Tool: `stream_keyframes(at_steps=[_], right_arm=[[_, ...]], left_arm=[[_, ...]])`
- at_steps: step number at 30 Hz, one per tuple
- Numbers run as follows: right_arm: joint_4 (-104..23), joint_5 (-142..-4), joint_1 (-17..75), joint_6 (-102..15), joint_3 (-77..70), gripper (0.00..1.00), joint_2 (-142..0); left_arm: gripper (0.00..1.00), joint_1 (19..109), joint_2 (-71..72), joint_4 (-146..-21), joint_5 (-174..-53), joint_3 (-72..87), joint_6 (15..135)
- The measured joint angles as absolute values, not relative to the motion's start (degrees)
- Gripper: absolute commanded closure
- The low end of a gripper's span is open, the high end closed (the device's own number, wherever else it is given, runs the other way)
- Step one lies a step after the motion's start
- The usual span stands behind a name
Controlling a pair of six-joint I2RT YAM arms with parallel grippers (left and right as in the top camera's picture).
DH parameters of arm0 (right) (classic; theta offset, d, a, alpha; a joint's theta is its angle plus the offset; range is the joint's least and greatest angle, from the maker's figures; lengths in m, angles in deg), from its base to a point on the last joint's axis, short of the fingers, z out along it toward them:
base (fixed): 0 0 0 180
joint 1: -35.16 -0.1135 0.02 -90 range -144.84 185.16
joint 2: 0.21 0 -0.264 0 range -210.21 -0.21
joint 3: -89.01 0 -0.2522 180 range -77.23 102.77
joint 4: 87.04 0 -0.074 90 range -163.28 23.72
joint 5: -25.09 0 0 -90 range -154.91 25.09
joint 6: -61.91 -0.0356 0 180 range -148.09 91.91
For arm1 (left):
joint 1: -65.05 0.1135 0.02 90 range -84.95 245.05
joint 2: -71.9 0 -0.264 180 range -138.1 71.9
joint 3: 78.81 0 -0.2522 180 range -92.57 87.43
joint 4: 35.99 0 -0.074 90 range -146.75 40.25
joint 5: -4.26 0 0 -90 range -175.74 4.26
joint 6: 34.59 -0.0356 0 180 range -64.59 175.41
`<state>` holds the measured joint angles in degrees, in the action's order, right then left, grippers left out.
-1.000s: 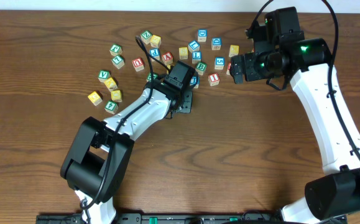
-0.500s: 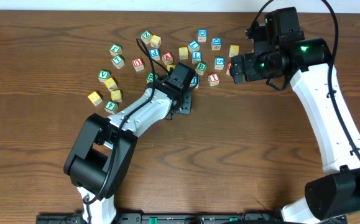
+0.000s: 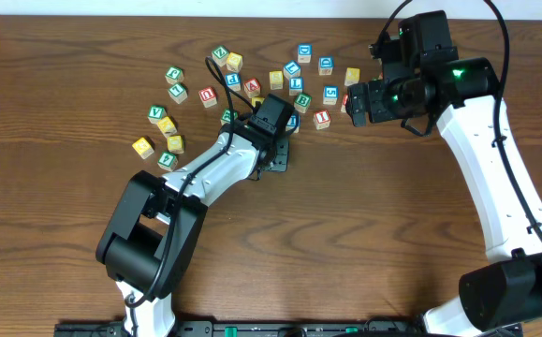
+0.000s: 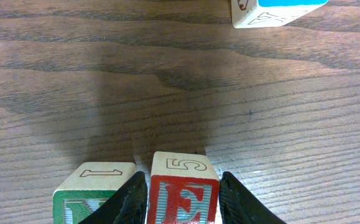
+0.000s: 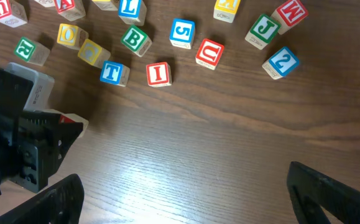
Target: Spell out NEURIPS
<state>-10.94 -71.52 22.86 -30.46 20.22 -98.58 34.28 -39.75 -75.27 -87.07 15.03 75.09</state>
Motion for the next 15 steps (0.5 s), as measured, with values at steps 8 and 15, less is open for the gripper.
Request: stream_keyframes(at_steps=[8, 15], right_arm=[[-10.9, -71.5, 22.9, -30.5, 20.2, 0.01, -98.6], [-10.9, -71.5, 22.9, -30.5, 20.2, 0.01, -98.6]], left_arm=[[0.62, 34.3, -39.8, -74.9, -87.1, 15.0, 75.1], [0.62, 34.3, -35.2, -75.2, -87.0, 15.0, 75.0]])
